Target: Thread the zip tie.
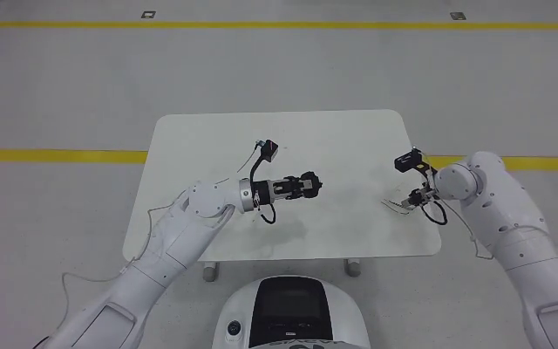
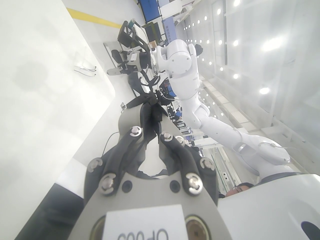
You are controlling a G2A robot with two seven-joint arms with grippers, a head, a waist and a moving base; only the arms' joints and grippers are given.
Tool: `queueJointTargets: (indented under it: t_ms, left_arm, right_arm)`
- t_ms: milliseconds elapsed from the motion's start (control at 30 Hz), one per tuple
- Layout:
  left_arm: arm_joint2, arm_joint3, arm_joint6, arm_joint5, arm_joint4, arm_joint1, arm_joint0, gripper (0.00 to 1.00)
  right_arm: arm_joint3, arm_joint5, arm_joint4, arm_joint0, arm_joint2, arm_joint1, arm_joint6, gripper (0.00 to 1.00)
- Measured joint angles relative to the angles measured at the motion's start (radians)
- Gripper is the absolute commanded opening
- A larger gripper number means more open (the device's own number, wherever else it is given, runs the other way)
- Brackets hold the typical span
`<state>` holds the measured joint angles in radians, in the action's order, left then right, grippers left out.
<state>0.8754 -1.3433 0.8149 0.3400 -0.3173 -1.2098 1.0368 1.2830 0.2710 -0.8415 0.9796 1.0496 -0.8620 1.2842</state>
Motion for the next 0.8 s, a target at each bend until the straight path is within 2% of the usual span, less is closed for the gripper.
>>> queueJointTargets:
  t_ms: [100, 400, 667, 800]
  left_arm:
    - [0.0, 0.0, 0.0, 0.0, 0.0, 0.0, 0.0, 0.0]
    - [0.0, 0.0, 0.0, 0.0, 0.0, 0.0, 0.0, 0.0]
    - [0.0, 0.0, 0.0, 0.0, 0.0, 0.0, 0.0, 0.0]
    - [0.0, 0.0, 0.0, 0.0, 0.0, 0.0, 0.0, 0.0]
  right_arm:
    - [-0.024, 0.016, 0.005, -0.004, -0.016, -0.007, -0.036, 0.0]
    - [-0.114, 0.044, 0.013, -0.034, -0.068, -0.032, -0.118, 0.0]
    - [-0.222, 0.058, 0.013, -0.08, -0.121, -0.062, -0.176, 0.0]
    - [-0.27, 0.057, 0.012, -0.104, -0.15, -0.08, -0.191, 0.07]
